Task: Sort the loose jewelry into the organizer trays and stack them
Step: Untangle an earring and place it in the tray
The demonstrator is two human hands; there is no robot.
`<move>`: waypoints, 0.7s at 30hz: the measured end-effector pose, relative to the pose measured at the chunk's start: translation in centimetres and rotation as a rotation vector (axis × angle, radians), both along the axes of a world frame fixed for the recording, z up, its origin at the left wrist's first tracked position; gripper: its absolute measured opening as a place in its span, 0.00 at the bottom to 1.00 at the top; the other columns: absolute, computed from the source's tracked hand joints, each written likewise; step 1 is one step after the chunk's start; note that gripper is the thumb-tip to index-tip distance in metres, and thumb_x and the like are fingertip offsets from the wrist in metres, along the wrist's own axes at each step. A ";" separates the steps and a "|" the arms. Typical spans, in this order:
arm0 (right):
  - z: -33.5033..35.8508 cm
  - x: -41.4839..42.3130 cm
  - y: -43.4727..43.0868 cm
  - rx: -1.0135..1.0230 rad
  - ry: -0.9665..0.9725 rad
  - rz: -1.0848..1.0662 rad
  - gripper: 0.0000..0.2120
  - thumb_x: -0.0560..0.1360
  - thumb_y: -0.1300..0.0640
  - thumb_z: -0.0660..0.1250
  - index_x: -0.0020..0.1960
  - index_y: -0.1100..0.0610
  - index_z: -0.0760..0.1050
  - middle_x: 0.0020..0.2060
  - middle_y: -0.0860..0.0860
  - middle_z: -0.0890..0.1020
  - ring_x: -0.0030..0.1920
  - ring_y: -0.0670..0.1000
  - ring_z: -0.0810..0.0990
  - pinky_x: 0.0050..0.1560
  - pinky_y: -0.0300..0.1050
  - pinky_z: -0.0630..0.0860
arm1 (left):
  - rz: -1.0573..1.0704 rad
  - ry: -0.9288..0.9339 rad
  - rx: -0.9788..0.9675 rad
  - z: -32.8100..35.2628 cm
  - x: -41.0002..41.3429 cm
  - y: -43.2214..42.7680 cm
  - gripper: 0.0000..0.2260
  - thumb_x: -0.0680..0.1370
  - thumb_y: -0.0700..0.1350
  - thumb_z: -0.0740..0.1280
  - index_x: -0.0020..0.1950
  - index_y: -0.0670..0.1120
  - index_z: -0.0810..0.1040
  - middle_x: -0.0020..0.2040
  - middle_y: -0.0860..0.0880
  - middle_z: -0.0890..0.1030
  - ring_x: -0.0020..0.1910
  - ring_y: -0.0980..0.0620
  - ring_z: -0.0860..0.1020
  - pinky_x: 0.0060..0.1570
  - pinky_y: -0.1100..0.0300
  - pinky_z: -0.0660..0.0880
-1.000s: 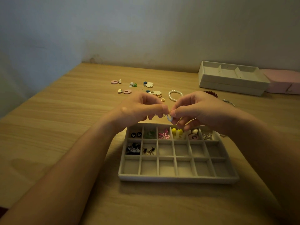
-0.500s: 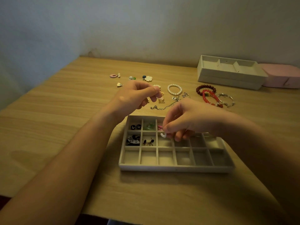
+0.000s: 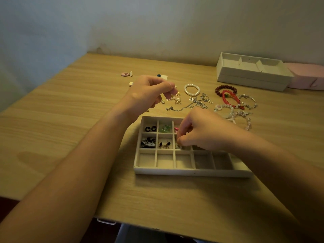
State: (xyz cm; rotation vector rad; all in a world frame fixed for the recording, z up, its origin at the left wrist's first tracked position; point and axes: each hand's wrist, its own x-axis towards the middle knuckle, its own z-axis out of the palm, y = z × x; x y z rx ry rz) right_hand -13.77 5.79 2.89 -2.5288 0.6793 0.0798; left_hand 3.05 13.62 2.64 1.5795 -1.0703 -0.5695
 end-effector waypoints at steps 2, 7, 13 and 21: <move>-0.3 0.0 0.3 -0.038 -0.015 -0.010 0.03 0.73 0.55 0.74 0.43 0.51 0.87 0.35 0.46 0.84 0.36 0.45 0.80 0.33 0.40 0.75 | 0.002 0.005 -0.005 0.0 0.0 0.0 0.11 0.81 0.46 0.66 0.45 0.44 0.85 0.37 0.52 0.81 0.36 0.48 0.68 0.31 0.62 0.65; -1.2 -0.1 1.3 -0.164 -0.058 -0.078 0.03 0.72 0.54 0.73 0.43 0.51 0.86 0.35 0.46 0.83 0.36 0.46 0.80 0.37 0.45 0.82 | 0.014 0.023 -0.002 -0.2 0.4 -0.1 0.11 0.81 0.47 0.67 0.44 0.46 0.86 0.36 0.53 0.81 0.34 0.50 0.68 0.32 0.61 0.64; -1.8 -0.1 1.4 -0.227 -0.060 -0.073 0.03 0.73 0.55 0.73 0.43 0.53 0.86 0.35 0.46 0.84 0.37 0.46 0.81 0.40 0.47 0.84 | 0.102 0.091 -0.011 -0.4 2.1 0.1 0.10 0.81 0.48 0.66 0.44 0.47 0.84 0.37 0.52 0.80 0.30 0.56 0.69 0.29 0.65 0.65; 0.9 1.1 -1.5 0.054 -0.235 -0.140 0.02 0.76 0.55 0.74 0.45 0.52 0.84 0.37 0.45 0.82 0.38 0.42 0.79 0.33 0.32 0.72 | 0.330 -0.307 0.309 -2.5 5.7 0.2 0.05 0.77 0.44 0.73 0.43 0.53 0.82 0.45 0.53 0.82 0.44 0.57 0.80 0.42 0.58 0.77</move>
